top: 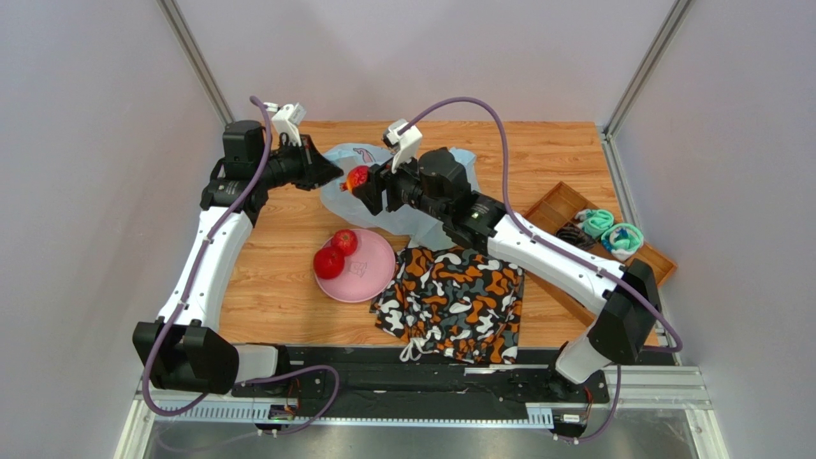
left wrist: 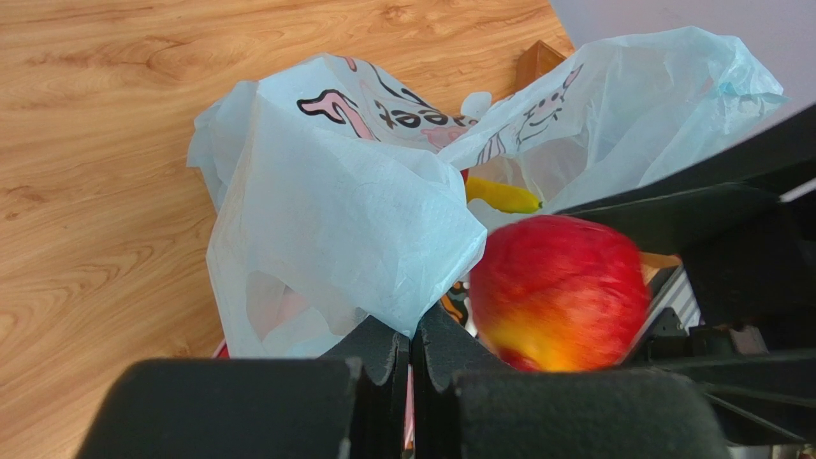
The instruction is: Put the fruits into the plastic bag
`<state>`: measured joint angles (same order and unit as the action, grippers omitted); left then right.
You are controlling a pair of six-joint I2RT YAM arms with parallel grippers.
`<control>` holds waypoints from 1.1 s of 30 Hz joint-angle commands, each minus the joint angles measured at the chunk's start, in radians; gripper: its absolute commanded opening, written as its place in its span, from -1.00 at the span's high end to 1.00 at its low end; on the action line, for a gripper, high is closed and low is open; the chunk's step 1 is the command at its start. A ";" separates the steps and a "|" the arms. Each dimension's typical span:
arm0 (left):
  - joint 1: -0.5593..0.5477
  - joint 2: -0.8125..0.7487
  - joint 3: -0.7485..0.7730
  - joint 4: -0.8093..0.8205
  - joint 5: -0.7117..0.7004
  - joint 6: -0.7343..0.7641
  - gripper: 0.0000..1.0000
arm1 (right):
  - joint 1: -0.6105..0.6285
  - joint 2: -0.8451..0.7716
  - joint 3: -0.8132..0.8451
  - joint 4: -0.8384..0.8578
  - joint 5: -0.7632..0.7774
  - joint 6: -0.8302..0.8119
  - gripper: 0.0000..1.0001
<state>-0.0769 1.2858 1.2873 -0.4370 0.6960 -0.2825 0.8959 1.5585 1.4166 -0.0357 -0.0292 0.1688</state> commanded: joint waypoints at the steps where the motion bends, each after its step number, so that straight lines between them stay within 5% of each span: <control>1: 0.003 -0.036 0.001 0.030 0.010 0.000 1.00 | -0.014 0.043 0.048 -0.112 0.098 0.060 0.21; 17: 0.003 -0.037 0.001 0.034 0.014 -0.001 1.00 | -0.087 0.093 0.057 -0.069 0.184 0.179 0.21; 33: 0.003 -0.039 0.001 0.032 0.013 0.000 1.00 | -0.114 0.239 0.238 -0.095 0.400 0.161 0.20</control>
<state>-0.0769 1.2854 1.2873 -0.4366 0.6979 -0.2825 0.8024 1.7798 1.5784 -0.1654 0.2920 0.3183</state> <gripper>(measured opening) 0.008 0.628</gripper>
